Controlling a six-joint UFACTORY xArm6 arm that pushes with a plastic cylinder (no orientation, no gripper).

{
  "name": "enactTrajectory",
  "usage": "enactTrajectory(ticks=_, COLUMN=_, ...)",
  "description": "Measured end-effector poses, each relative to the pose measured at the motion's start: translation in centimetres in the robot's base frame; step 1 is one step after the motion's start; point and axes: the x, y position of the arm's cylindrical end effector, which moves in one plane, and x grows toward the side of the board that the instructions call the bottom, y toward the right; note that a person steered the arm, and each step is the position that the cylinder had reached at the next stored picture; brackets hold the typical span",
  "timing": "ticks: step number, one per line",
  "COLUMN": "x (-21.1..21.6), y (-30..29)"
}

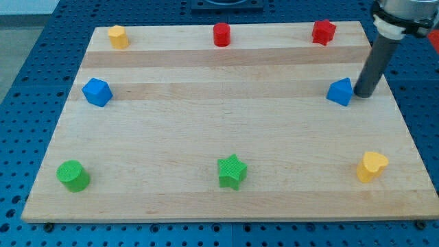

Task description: Place the triangle at the center of the board

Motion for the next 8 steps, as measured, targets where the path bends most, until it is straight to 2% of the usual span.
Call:
enactTrajectory(ticks=5, x=0.1, y=-13.5)
enactTrajectory(ticks=8, x=2.6, y=-20.1)
